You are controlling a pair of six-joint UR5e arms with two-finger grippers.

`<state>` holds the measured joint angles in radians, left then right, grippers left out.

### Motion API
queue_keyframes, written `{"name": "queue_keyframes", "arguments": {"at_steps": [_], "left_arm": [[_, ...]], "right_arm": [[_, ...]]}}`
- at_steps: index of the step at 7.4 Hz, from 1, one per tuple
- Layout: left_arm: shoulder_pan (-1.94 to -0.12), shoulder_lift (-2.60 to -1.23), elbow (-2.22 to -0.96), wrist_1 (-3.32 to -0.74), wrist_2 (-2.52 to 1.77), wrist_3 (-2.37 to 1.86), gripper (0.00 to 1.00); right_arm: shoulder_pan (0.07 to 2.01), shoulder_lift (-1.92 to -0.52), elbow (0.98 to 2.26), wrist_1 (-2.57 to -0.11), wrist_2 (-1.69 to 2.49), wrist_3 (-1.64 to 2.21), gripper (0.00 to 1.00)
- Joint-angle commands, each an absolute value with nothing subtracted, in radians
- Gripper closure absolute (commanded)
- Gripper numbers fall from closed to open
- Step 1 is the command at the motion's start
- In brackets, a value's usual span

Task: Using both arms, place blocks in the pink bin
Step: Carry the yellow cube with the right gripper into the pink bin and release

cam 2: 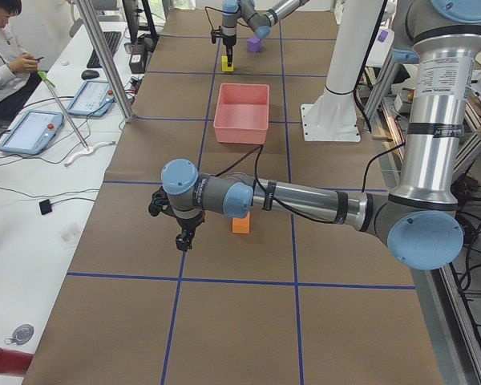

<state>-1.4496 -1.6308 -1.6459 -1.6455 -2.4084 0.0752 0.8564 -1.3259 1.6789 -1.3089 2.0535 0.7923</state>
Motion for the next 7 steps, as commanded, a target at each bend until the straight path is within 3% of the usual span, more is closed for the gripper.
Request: {"name": "queue_keyframes", "arguments": {"at_steps": [1, 6, 7], "left_arm": [[-1.45, -1.629, -1.644, -1.646, -2.408, 0.075, 0.0], [-1.436, -1.632, -1.6, -1.683, -2.408, 0.074, 0.0], [-1.433, -1.634, -1.6, -1.683, -2.408, 0.074, 0.0]], "right_arm": [[0.822, -1.173, 1.684, -1.315, 2.068, 0.985, 1.0], [0.743, -0.907, 1.69, -1.486, 2.12, 1.29, 1.0], [0.701, -0.89, 1.69, -1.486, 2.096, 1.343, 0.88]]}}
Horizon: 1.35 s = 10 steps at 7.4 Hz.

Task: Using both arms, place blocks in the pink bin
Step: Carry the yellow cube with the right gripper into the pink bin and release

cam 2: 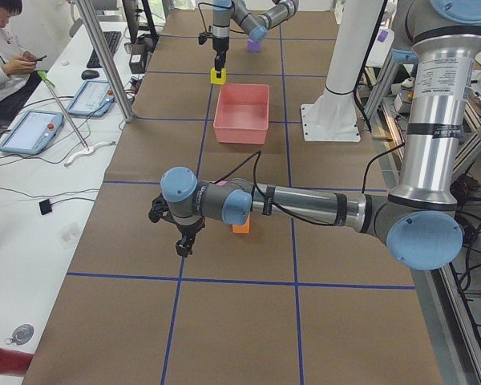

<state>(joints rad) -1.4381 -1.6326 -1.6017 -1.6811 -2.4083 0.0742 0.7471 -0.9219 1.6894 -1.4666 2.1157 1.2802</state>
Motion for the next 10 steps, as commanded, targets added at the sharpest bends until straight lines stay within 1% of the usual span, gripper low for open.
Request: {"name": "queue_keyframes", "arguments": {"at_steps": [1, 2, 4, 6, 8, 10], "left_arm": [[-1.433, -1.635, -1.598, -1.684, -2.408, 0.074, 0.0], [-1.431, -1.641, -1.595, -1.683, -2.408, 0.074, 0.0], [-1.413, -1.649, -1.595, -1.704, -2.421, 0.013, 0.0], [-1.35, -1.651, -1.597, -1.797, -2.419, -0.075, 0.0], [-1.252, -1.699, -1.603, -1.883, -2.415, -0.344, 0.0], [-1.134, -1.709, -1.606, -2.045, -2.338, -0.681, 0.0]], "right_arm": [[0.646, -0.89, 1.692, -1.486, 2.018, 1.362, 0.31], [0.612, -0.897, 1.7, -1.493, 1.95, 1.391, 0.0], [0.612, -0.902, 1.716, -1.494, 1.95, 1.394, 0.0], [0.618, -0.91, 1.709, -1.511, 1.95, 1.375, 0.0], [0.697, -0.942, 1.706, -1.522, 1.977, 1.237, 0.0], [0.855, -1.014, 1.707, -1.523, 2.115, 1.058, 0.0]]}}
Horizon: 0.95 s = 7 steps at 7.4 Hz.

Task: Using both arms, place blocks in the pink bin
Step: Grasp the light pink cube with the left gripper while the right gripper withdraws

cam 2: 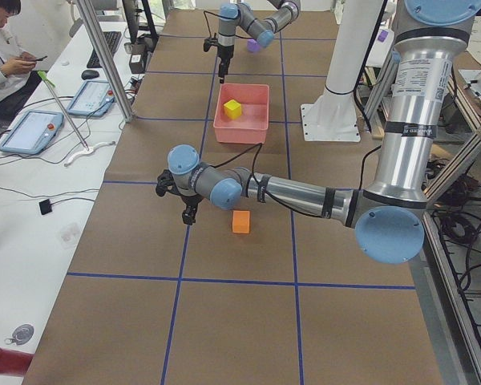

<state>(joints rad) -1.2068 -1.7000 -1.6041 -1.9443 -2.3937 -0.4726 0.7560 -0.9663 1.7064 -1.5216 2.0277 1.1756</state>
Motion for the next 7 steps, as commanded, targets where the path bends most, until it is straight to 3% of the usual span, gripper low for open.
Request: {"name": "queue_keyframes", "arguments": {"at_steps": [1, 4, 7], "left_arm": [[-1.052, -1.727, -1.606, -2.087, -2.266, -0.803, 0.0], [-0.925, -1.764, -1.606, -2.088, -2.184, -0.931, 0.0], [-0.861, -1.763, -1.606, -2.086, -2.122, -1.011, 0.0]], "right_arm": [[0.918, -1.06, 1.703, -1.529, 2.135, 0.922, 0.0], [1.018, -1.17, 1.701, -1.583, 2.134, 0.59, 0.0], [1.025, -1.206, 1.701, -1.577, 2.134, 0.565, 0.0]]}}
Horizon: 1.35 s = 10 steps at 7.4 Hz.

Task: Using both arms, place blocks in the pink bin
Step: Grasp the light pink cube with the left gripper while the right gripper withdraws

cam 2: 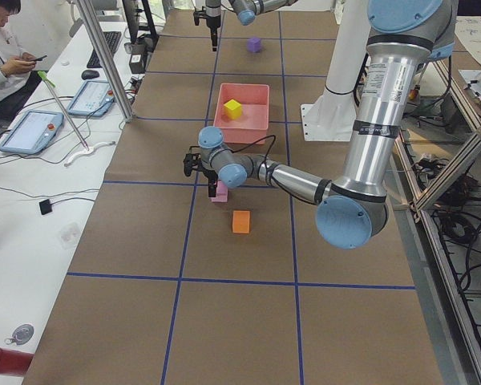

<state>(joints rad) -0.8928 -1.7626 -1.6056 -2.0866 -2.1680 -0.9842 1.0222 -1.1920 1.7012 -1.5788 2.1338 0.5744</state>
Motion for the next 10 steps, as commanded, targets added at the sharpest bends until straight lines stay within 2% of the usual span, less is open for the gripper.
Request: {"name": "queue_keyframes", "arguments": {"at_steps": [1, 2, 3, 5, 7, 8, 10], "left_arm": [[-0.824, -1.761, -1.605, -2.085, -2.062, -1.023, 0.01], [-0.819, -1.761, -1.606, -2.083, -2.054, -1.025, 0.54], [-0.819, -1.758, -1.606, -2.083, -2.051, -1.02, 1.0], [-0.83, -1.753, -1.697, -2.03, -2.119, -1.011, 1.0], [-0.868, -1.775, -1.887, -1.845, -2.222, -1.025, 1.0], [-0.868, -1.843, -1.932, -1.756, -2.226, -1.052, 1.0], [-0.8, -2.051, -1.916, -1.707, -2.249, -1.319, 1.0]], "right_arm": [[1.025, -1.209, 1.701, -1.577, 2.134, 0.565, 0.0], [1.026, -1.212, 1.701, -1.577, 2.134, 0.565, 0.0], [1.025, -1.218, 1.701, -1.577, 2.134, 0.565, 0.0], [1.031, -1.236, 1.701, -1.572, 2.135, 0.54, 0.0], [1.06, -1.288, 1.709, -1.572, 2.135, 0.476, 0.0], [1.087, -1.319, 1.715, -1.568, 2.135, 0.418, 0.0], [1.117, -1.452, 1.767, -1.487, 2.151, 0.388, 0.0]]}}
